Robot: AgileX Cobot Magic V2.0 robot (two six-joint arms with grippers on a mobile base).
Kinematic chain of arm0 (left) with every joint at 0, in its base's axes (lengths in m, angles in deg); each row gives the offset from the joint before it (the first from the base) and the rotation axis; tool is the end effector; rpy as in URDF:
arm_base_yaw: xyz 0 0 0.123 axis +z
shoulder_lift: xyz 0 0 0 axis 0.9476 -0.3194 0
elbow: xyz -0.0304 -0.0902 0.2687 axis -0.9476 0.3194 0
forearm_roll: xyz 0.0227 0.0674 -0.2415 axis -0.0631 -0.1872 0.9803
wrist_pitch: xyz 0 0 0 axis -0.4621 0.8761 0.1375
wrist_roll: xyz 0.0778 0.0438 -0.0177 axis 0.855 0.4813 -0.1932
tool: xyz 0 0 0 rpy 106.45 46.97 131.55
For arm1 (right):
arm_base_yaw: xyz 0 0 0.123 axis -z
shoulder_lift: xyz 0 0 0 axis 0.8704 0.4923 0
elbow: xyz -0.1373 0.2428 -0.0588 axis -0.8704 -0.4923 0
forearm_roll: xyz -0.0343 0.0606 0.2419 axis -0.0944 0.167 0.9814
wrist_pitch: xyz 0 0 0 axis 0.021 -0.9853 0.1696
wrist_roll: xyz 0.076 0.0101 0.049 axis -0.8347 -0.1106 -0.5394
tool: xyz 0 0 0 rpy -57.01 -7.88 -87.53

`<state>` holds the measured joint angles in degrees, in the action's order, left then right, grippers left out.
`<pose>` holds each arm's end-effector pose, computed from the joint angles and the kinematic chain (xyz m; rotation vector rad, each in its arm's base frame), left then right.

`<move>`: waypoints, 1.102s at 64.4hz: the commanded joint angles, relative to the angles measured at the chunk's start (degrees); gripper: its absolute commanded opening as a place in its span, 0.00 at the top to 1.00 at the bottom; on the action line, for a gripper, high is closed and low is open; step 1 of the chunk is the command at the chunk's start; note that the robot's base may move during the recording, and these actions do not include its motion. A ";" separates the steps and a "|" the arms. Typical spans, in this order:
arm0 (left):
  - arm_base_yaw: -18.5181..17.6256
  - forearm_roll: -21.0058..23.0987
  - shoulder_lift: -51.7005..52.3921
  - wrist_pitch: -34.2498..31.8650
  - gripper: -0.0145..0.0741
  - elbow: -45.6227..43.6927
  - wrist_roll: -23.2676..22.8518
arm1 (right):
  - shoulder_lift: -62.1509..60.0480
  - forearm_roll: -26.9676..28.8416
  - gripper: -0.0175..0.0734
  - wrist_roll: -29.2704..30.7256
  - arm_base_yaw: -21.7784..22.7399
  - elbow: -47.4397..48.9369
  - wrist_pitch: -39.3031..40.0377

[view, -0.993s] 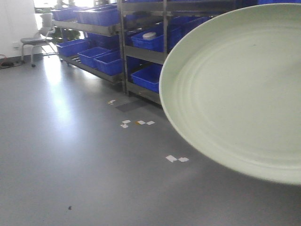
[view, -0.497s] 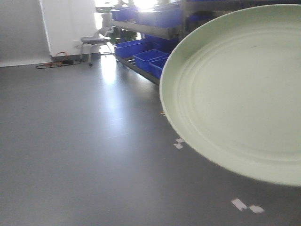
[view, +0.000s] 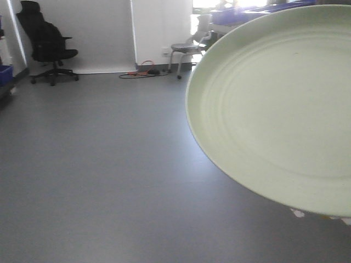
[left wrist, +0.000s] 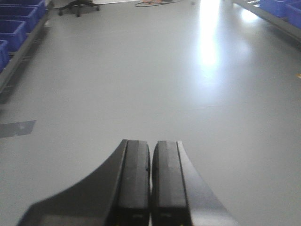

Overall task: Place green plate on second shelf with right arm
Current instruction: 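Keep holding the plate while driving up to the blue-bin shelf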

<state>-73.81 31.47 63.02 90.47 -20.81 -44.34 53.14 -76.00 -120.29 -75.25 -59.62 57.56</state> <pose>0.0533 0.0046 0.1823 0.0076 1.8195 0.0548 0.1194 0.0297 0.2563 0.0786 1.8668 0.3889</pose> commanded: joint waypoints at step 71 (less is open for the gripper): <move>-0.01 -0.05 1.32 -3.59 0.70 2.40 -0.28 | -0.25 -0.14 0.75 0.03 0.27 1.87 6.05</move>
<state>-73.81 31.47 63.02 90.47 -20.81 -44.34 53.14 -76.00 -120.29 -75.25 -59.62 57.56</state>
